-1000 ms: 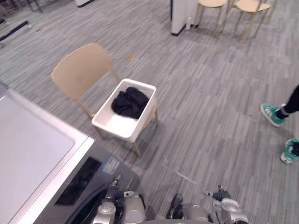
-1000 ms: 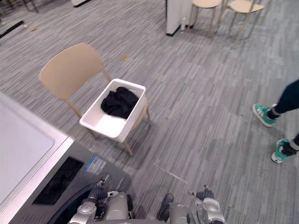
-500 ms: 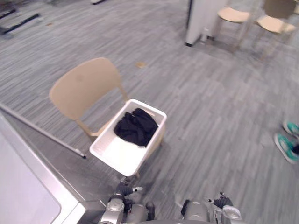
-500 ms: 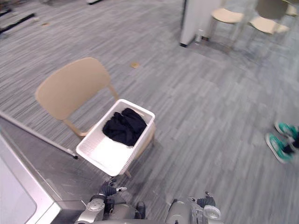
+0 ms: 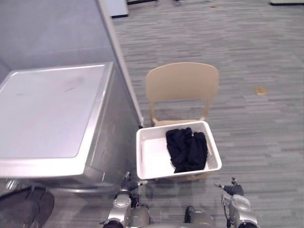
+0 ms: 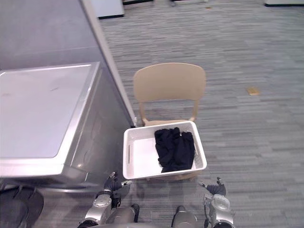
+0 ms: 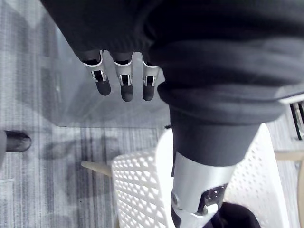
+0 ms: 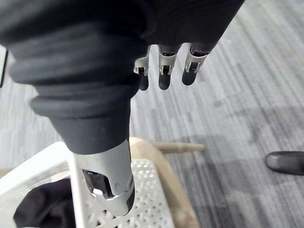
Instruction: Pick up the laundry basket with both hands and put the clothes into the washing machine.
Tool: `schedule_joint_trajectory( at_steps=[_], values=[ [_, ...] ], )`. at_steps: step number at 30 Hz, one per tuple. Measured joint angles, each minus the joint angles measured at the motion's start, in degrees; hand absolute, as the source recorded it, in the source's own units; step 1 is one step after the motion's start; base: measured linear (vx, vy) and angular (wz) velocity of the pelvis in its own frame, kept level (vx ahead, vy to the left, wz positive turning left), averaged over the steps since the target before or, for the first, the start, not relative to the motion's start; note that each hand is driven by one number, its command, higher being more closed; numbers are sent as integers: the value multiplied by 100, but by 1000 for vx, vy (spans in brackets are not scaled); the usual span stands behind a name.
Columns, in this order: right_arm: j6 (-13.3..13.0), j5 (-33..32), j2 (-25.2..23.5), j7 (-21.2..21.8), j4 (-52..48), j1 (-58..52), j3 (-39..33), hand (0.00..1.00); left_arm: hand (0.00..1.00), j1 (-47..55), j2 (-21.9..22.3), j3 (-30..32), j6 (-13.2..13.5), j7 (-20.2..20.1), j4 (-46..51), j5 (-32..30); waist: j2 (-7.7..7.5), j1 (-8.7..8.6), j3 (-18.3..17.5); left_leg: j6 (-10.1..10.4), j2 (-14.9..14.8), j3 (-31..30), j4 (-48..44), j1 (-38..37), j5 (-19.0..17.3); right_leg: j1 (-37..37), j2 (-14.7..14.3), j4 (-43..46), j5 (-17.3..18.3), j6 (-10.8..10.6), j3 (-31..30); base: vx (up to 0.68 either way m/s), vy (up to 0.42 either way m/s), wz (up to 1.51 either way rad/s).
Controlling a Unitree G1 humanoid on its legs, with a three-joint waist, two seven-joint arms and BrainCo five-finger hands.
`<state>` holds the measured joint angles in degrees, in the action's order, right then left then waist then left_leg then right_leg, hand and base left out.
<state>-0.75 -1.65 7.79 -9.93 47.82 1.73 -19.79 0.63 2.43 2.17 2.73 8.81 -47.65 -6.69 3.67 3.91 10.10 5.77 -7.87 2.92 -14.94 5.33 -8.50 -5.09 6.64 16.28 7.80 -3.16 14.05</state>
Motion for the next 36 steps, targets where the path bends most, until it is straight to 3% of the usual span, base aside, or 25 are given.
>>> schedule_joint_trajectory(
  at_steps=[1,2,4,6,9,14,18,21,26,31,34,36],
  values=[
    [-8,-2,8,-1,1,13,-4,0,0,9,-14,-20,-2,0,-11,0,3,-7,-2,-59,-16,124,20,14,-23,0,14,-17,1,3,49,-119,21,87],
    [-16,-4,53,-5,6,28,-41,0,0,46,-111,-106,-17,-4,-33,2,-49,-20,-20,-252,-57,486,31,95,29,-4,161,-50,5,7,242,-84,77,72],
    [-8,-9,48,-8,-3,7,-98,0,0,101,-239,-204,-37,-9,-39,2,-100,-52,-39,-307,-94,958,119,104,134,119,323,-167,19,-96,421,-62,90,67],
    [30,47,-23,-11,-421,-199,-85,0,0,247,-501,-273,-35,-15,-38,-1,-259,-87,-244,-328,246,797,654,18,440,225,406,-602,-175,-245,396,-11,148,38],
    [133,486,80,-103,-1349,-382,-93,0,0,358,-729,-273,-33,-53,-35,-24,-301,-209,-300,-429,526,717,1226,-145,771,349,505,-1018,-439,-361,384,36,134,24],
    [8,1546,600,16,-2950,-515,83,0,0,717,-892,-273,-4,-144,-28,-88,-347,-298,-370,-504,692,808,1501,-380,869,499,547,-1263,-580,-399,128,26,78,-6],
    [-139,2042,1169,288,-3108,-386,620,0,0,867,-975,-266,37,-251,-33,-87,-421,-291,-492,-490,702,827,1626,-386,919,472,498,-1363,-603,-395,100,32,13,-8],
    [-211,2264,1690,546,-2508,280,1395,0,0,820,-997,-264,59,-262,-32,-83,-361,-285,-463,-488,683,824,1696,-52,1020,85,460,-1358,-674,-376,49,-8,-8,-4],
    [-205,2276,1764,681,-1907,709,1653,0,0,779,-1010,-220,102,-245,-21,-69,-162,-262,-230,-506,693,592,1652,257,1089,-66,457,-1362,-731,-347,200,8,0,23],
    [-125,2354,1870,630,-414,1807,2003,0,0,457,-995,-175,169,-223,-6,-4,5,-141,328,-515,684,382,1383,792,1154,-378,453,-1308,-763,-302,328,-34,-3,23],
    [-4,2467,1939,457,522,2645,2038,0,0,229,-994,-165,226,-98,85,186,178,-107,788,-508,684,238,1244,1057,1196,-557,457,-1202,-767,-296,343,-73,13,20],
    [49,2469,2078,300,1050,3201,2049,0,0,70,-995,-149,272,13,179,291,272,37,1048,-466,676,175,1259,1294,1355,-816,456,-1130,-800,-247,339,-79,4,6]
  ],
)
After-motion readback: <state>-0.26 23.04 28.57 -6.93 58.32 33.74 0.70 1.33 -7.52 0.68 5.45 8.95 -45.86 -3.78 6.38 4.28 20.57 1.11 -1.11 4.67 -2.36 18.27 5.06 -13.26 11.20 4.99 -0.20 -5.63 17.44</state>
